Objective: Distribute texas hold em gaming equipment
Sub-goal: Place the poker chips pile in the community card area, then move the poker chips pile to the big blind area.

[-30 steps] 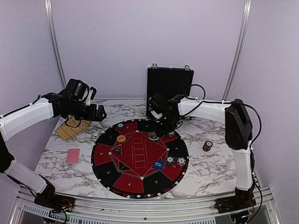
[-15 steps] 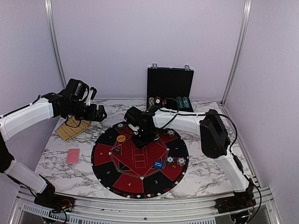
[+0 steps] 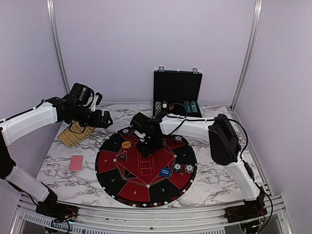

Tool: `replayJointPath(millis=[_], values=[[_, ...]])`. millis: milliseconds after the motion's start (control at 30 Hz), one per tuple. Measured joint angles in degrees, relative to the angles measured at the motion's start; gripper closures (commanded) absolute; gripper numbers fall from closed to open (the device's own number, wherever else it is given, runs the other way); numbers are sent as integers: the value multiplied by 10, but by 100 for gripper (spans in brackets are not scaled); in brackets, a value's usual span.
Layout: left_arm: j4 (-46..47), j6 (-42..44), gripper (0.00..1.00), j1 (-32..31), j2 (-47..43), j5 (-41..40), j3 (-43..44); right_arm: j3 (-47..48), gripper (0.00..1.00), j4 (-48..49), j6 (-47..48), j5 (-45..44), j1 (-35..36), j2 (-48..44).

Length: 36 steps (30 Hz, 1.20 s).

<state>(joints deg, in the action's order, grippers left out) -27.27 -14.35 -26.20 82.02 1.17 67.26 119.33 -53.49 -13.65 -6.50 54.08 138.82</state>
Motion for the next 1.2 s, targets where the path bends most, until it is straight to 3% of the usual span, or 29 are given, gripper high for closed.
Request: replayJointPath(millis=[333, 600, 833, 1200], values=[[-18, 0, 1, -31, 35, 14, 28, -66, 19, 25, 2, 7, 0, -63], [-49, 0, 1, -109, 113, -3, 88, -252, 18, 98, 0, -6, -20, -280], [-92, 1, 1, -177, 233, -26, 183, -422, 18, 181, -22, -42, -104, -464], [-167, 17, 2, -226, 411, -39, 342, -496, 18, 232, -40, -57, -116, -540]])
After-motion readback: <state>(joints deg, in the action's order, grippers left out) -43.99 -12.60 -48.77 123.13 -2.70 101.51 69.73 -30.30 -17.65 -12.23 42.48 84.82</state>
